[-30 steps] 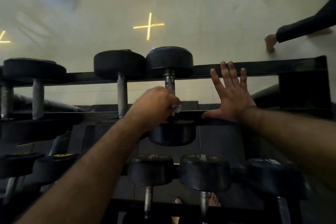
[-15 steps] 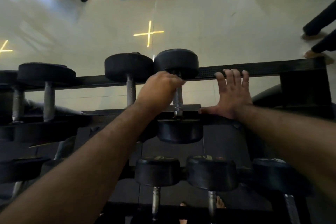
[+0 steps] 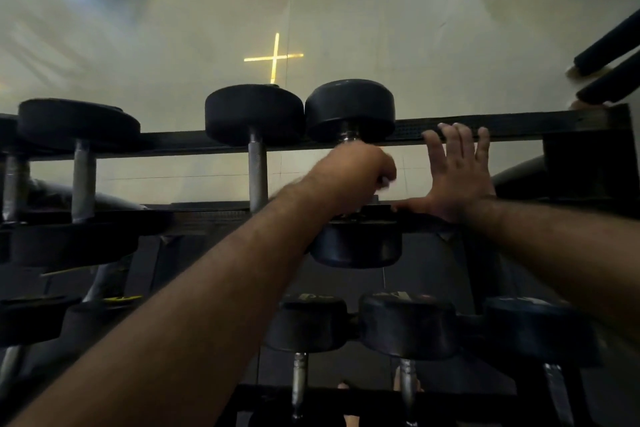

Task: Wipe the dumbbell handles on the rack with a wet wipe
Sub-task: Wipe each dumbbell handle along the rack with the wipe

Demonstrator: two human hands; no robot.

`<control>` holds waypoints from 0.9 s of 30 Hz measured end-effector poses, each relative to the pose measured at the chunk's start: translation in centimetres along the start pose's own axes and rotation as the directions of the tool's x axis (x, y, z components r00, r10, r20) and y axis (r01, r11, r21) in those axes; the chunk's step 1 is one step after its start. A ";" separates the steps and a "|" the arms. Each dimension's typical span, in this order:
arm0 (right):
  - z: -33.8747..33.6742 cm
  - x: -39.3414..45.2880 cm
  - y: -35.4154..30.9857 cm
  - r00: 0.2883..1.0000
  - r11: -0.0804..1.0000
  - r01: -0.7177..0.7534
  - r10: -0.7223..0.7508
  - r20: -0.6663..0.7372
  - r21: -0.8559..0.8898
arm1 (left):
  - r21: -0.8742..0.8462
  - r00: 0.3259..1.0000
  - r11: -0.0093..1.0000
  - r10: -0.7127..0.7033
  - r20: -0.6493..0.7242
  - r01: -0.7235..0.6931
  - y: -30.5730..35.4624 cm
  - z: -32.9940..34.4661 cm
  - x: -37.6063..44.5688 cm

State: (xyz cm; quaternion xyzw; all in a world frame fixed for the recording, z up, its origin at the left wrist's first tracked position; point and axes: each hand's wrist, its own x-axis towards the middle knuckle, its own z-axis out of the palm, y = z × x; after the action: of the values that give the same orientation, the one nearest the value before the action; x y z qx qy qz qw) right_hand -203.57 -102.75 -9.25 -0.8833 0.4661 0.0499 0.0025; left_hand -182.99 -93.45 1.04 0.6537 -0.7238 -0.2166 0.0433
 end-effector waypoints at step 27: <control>-0.1 0.1 0.3 1.000 1.000 0.007 -0.007 0.019 0.001 | -0.904 0.639 0.364 -0.755 -0.145 0.224 -3.6 2.3 -0.5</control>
State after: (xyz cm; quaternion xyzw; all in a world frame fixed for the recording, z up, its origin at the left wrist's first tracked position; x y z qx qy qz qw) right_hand -203.77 -103.03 -9.20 -0.8844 0.4631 0.0580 0.0074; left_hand -180.40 -92.54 -2.26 0.7767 -0.2413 -0.3343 0.4763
